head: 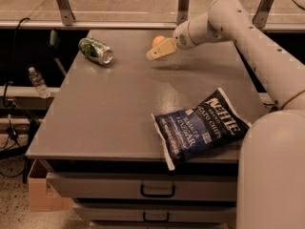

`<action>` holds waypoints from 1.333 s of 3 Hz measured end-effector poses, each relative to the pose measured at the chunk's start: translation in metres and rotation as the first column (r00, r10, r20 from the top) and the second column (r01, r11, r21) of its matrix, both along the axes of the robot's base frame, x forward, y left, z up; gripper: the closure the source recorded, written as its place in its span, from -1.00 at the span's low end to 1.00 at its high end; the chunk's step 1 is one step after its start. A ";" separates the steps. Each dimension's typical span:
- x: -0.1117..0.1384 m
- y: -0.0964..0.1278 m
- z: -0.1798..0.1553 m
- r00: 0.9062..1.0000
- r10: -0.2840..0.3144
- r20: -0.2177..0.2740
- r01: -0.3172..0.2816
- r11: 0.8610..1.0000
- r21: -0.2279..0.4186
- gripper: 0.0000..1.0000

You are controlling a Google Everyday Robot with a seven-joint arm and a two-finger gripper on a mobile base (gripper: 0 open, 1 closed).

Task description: Pick orange

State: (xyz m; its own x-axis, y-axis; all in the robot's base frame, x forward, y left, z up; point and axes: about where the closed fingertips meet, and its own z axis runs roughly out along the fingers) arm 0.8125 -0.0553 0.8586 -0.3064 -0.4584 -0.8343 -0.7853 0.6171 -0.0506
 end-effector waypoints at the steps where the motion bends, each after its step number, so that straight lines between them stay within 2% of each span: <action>1: 0.020 0.003 -0.006 0.999 -0.038 -0.010 0.039 0.997 0.072 -0.71; 2: 0.032 0.005 -0.008 0.998 -0.067 -0.009 0.068 0.991 0.115 -0.25; 3: 0.031 0.005 -0.007 0.997 -0.077 -0.004 0.077 0.988 0.135 0.22; 4: 0.007 0.017 0.025 0.999 -0.011 0.034 0.005 0.985 0.172 0.68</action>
Offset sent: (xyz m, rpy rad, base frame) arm 0.0476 -0.0012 -0.0045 0.1680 -0.0083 -0.1125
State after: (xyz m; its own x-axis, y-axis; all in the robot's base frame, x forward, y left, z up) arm 0.8200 -0.0379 0.8834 -0.2794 -0.3047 -0.9105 -0.7796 0.6255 0.0299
